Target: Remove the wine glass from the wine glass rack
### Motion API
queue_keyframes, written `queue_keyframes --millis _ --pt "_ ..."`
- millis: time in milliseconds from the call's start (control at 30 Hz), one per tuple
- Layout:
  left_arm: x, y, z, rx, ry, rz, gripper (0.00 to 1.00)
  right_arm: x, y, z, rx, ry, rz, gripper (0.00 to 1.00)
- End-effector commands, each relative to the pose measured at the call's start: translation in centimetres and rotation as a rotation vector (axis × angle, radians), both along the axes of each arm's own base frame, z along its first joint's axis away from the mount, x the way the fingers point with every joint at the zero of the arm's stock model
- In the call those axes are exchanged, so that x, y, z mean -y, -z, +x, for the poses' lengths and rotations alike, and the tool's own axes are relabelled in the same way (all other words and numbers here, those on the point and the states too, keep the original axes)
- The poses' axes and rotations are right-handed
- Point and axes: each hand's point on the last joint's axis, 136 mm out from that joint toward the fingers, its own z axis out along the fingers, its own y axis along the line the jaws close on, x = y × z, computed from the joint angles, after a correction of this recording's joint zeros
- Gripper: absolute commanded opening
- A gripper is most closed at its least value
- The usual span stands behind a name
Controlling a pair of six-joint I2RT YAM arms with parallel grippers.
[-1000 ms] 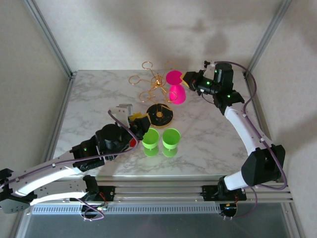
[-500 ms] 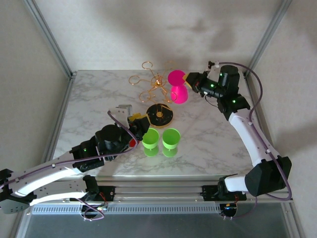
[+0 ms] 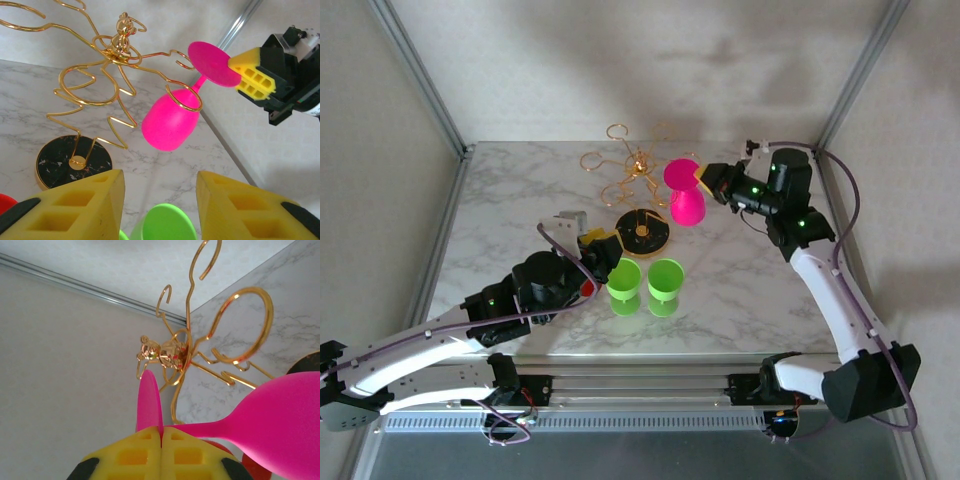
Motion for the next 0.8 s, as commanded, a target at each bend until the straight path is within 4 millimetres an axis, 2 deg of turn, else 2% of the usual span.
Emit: queue_keyframes --millis 0,233,400,600,767 --pt "-0.6 -0.9 0.2 0.003 -0.021 -0.028 0.41 0.6 -0.2 -1.9 0.028 0.007 -0.035 0.0" --pt "-0.1 -0.4 0.2 -0.046 -0.016 -0.004 0.41 2.3 0.8 -6.0 0.032 0.014 -0.128 0.0" --pt "1.1 0.3 0.3 -0.106 0.008 0.028 0.42 3.5 2.4 -8.5 0.036 0.014 -0.21 0.0" --pt "2.8 0.6 -0.2 -0.155 0.076 0.004 0.45 4.3 3.8 -10.7 0.079 -0.009 -0.281 0.0" --pt "3.6 0.6 -0.6 -0.193 0.117 -0.017 0.47 4.6 3.3 -12.1 0.162 -0.029 -0.322 0.0"
